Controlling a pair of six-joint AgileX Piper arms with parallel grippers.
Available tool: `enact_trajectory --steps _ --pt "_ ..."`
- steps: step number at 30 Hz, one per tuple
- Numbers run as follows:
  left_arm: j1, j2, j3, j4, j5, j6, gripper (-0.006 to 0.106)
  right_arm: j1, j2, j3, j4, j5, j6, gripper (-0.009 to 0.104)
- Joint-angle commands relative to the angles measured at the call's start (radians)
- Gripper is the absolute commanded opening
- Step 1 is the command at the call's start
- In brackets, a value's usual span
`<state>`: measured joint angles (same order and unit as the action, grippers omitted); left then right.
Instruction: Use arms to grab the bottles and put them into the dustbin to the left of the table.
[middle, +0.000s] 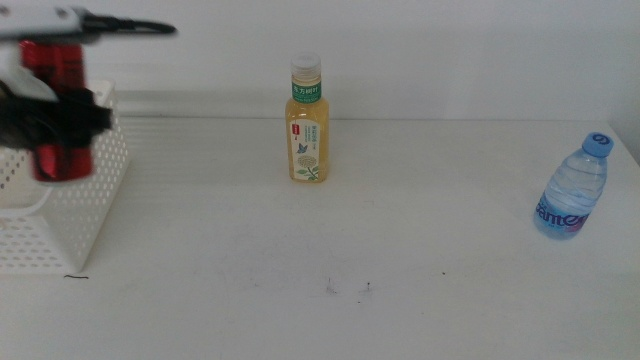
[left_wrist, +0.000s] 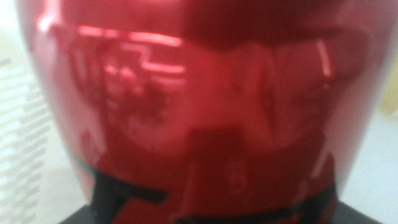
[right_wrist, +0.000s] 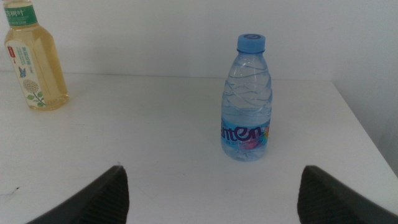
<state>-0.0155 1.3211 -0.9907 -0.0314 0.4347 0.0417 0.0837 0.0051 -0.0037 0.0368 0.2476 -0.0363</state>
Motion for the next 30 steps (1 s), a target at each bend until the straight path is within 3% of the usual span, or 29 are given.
enact_trajectory --steps 1,10,22,26,30 --pt "0.058 0.017 -0.113 -0.006 0.16 0.069 0.021 -0.005 -0.005 0.004 -0.004 -0.007 -0.005 0.09" --pt "0.289 0.248 -0.448 -0.083 0.517 0.304 0.021 -0.005 -0.005 0.004 -0.004 -0.007 -0.005 0.09" --pt "0.324 0.493 -0.529 -0.029 0.482 0.36 0.022 -0.005 -0.005 0.004 -0.004 -0.007 -0.005 0.09" --pt "0.324 0.538 -0.529 -0.018 0.484 0.358 0.036 -0.005 -0.005 0.004 -0.004 -0.007 -0.005 0.09" --pt "0.324 0.556 -0.529 -0.018 0.482 0.353 0.062 -0.005 -0.005 0.004 -0.004 -0.007 -0.005 0.09"
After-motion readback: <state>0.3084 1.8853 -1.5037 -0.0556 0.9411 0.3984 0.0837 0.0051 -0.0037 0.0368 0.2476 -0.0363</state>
